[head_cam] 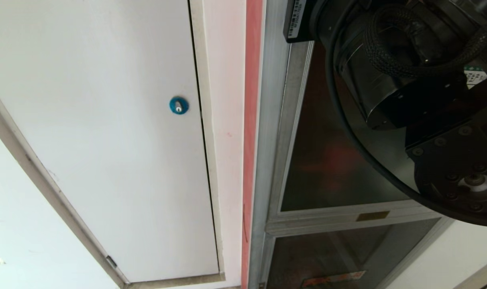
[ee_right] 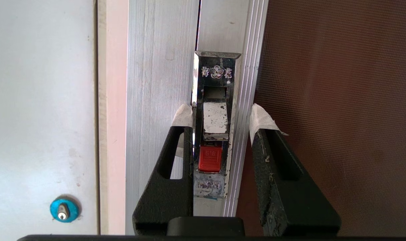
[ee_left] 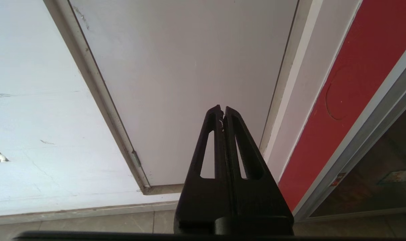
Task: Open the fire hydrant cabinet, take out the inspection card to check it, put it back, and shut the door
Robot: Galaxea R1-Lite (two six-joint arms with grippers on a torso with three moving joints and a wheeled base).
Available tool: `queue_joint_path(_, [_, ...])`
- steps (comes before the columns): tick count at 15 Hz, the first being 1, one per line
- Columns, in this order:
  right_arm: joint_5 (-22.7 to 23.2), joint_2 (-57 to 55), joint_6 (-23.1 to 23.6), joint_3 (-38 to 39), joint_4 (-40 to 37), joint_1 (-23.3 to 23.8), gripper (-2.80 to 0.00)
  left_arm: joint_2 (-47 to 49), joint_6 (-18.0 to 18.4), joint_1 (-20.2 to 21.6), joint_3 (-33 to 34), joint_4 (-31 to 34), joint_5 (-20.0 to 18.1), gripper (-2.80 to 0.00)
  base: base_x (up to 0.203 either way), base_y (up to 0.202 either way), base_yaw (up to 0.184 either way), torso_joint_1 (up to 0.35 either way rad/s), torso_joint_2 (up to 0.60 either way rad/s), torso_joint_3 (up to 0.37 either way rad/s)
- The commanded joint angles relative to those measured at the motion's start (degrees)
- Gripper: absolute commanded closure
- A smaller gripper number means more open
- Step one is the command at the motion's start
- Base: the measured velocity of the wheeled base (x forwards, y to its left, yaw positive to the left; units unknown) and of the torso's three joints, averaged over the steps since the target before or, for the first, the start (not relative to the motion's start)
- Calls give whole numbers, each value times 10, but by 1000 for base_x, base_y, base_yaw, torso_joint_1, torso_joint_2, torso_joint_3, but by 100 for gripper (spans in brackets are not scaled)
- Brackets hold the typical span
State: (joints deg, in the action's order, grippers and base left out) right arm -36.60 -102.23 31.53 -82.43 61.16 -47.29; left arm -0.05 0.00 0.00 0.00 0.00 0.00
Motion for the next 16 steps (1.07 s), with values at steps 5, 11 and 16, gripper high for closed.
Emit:
queue_joint_path(5, [-3,1,6,-1,6,-1,0,0,0,0,0,0,0,0,0,0,0,0,0,0])
queue_joint_path(11, [-5,7,11,0,8,-14,0,0,0,0,0,0,0,0,0,0,0,0,0,0])
queue_joint_path(16, [-10,12,12,0,9,-24,0,0,0,0,0,0,0,0,0,0,0,0,0,0])
